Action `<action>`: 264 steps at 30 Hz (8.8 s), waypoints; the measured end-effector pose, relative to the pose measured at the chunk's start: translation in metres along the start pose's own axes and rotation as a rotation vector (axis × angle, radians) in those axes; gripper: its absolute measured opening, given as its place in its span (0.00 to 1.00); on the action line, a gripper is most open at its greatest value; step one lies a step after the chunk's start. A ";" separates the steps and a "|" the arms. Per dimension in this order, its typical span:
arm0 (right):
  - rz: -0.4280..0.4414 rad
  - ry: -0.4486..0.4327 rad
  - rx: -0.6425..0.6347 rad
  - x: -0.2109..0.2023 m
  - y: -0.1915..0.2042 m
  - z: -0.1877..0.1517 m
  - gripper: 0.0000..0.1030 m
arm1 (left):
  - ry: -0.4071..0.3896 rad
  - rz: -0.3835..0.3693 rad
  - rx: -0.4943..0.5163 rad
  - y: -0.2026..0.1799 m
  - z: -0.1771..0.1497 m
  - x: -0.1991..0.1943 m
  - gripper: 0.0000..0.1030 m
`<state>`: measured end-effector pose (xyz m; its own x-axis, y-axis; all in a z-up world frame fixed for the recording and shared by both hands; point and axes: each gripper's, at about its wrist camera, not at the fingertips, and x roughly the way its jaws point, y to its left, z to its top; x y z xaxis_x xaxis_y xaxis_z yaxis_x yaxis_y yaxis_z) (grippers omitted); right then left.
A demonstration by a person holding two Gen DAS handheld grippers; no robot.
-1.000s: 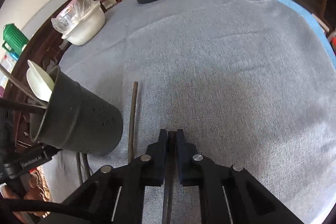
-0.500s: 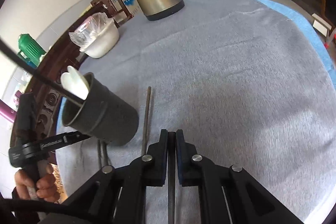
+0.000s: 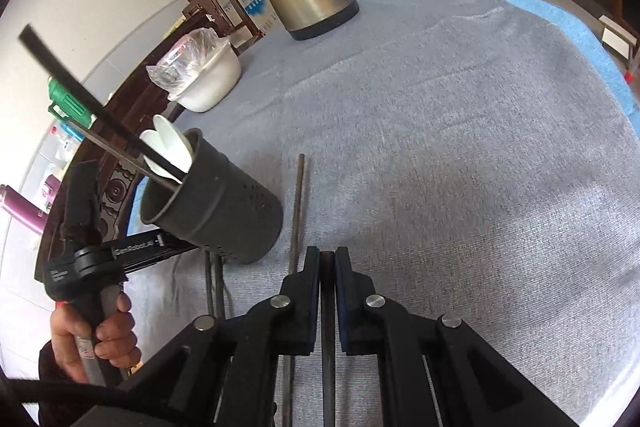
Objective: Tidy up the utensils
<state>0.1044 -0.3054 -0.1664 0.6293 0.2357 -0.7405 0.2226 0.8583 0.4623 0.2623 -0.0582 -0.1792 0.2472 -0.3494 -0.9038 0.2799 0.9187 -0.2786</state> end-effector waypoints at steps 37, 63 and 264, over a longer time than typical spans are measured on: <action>0.121 -0.643 -0.300 -0.159 0.116 -0.012 0.08 | -0.697 -0.096 0.156 -0.048 -0.043 -0.227 0.05; -0.073 -0.902 -0.345 -0.094 0.192 0.031 0.08 | -0.934 -0.087 0.049 -0.046 -0.021 -0.214 0.05; -0.105 0.183 0.094 0.050 -0.006 -0.001 0.16 | -0.055 0.113 0.182 -0.031 -0.058 -0.023 0.32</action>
<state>0.1342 -0.2979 -0.2064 0.4558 0.2332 -0.8590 0.3537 0.8381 0.4153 0.1939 -0.0679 -0.1691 0.3354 -0.2606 -0.9053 0.4093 0.9059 -0.1091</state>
